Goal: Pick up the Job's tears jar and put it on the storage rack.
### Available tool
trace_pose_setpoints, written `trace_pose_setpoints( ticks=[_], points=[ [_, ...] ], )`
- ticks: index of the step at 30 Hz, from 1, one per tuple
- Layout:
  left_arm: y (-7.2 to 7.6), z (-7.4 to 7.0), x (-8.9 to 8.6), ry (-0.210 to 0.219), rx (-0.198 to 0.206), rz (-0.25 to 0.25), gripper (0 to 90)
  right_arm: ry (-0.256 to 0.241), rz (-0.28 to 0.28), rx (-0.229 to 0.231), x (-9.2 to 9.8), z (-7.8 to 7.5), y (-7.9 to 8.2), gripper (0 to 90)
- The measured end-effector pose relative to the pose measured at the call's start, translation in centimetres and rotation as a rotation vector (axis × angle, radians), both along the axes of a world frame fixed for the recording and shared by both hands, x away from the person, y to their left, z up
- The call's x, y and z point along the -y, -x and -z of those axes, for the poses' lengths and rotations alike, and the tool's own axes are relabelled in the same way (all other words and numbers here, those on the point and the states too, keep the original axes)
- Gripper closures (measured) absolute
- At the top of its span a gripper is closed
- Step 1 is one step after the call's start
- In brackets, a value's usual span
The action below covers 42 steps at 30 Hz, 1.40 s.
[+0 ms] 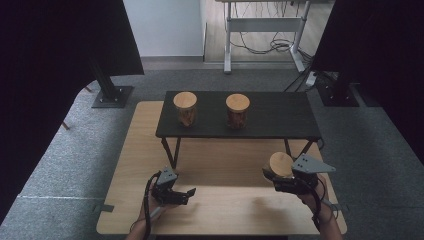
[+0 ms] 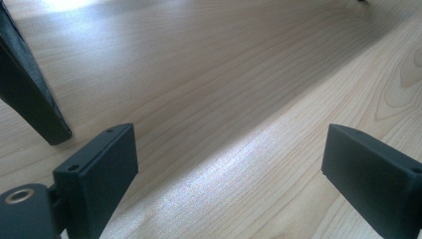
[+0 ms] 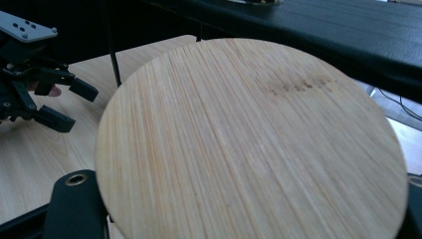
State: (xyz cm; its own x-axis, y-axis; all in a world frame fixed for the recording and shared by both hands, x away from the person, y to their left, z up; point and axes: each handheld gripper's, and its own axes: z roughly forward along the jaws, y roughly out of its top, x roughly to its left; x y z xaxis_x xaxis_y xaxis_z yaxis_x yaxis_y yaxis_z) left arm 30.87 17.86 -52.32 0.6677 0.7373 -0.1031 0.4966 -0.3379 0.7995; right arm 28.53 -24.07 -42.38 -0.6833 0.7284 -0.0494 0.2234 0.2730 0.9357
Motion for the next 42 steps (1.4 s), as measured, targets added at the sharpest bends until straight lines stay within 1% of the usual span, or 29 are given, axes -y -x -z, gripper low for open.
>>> trace_pose_setpoints(
  ticks=[7,15,21,31,35,42],
  points=[
    [0.0,0.0,0.0,0.000,0.000,-0.001,7.2,-0.015,-0.003,0.012,0.1,-0.9,-0.1,24.7],
    [0.0,0.0,-0.1,0.002,0.002,-0.003,7.2,-0.004,-0.011,0.018,0.0,-2.0,-0.3,24.7],
    [0.0,0.0,-0.1,0.004,-0.001,-0.006,7.2,-0.012,-0.019,0.025,0.1,-2.7,-0.5,24.7],
    [0.0,0.0,0.0,0.004,-0.001,-0.004,7.2,-0.003,-0.027,0.044,-0.1,-4.1,-0.6,24.7],
    [0.0,0.0,0.0,0.004,-0.001,-0.003,7.2,-0.010,-0.032,0.048,-0.1,-4.5,-0.8,24.7],
    [0.0,0.0,0.0,0.002,-0.002,-0.004,7.2,-0.005,-0.036,0.048,-0.3,-5.1,-1.1,24.7]
  ],
)
